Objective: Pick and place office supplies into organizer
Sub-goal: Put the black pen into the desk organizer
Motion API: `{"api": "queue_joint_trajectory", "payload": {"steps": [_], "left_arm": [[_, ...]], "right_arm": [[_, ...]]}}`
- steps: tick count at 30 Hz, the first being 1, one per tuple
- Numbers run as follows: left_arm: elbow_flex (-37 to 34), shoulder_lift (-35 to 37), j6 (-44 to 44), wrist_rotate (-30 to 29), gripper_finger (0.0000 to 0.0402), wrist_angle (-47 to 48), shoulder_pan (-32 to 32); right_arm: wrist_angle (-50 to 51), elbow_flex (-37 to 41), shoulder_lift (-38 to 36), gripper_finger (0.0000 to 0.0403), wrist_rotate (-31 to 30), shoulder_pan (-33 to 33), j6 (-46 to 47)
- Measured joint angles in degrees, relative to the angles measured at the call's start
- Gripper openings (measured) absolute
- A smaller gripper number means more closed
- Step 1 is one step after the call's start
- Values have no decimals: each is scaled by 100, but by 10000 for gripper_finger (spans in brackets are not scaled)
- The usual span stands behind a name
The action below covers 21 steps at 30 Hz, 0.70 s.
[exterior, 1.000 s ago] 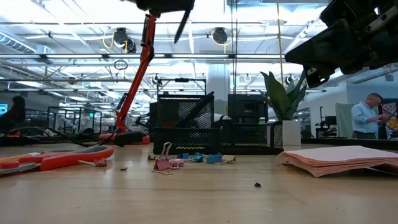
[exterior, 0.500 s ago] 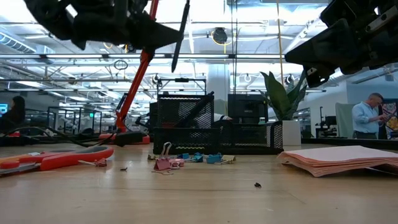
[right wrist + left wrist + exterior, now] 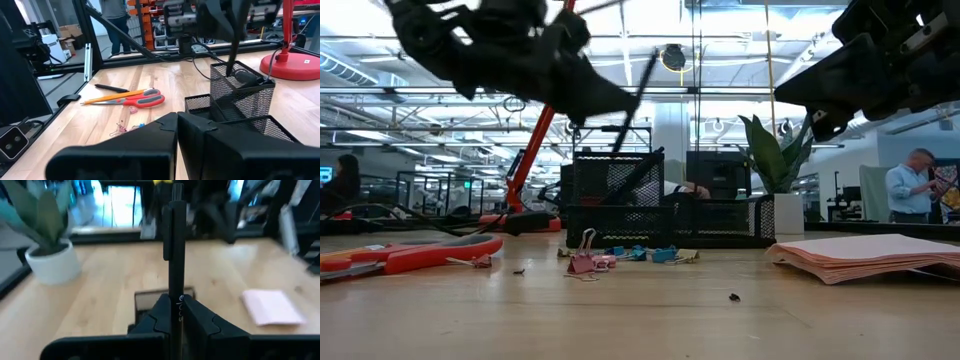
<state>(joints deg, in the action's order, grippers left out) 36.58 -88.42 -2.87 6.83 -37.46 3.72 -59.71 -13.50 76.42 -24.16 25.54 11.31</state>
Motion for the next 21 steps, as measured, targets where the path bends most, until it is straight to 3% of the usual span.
{"api": "queue_joint_trajectory", "payload": {"steps": [6, 21], "left_arm": [[353, -279, -29, -302, 26, 808, 56], [367, -302, 276, -590, 26, 1553, -14]], "right_arm": [[33, 0, 0, 4, 12, -2, 0], [178, 0, 0, 4, 20, 0, 24]]}}
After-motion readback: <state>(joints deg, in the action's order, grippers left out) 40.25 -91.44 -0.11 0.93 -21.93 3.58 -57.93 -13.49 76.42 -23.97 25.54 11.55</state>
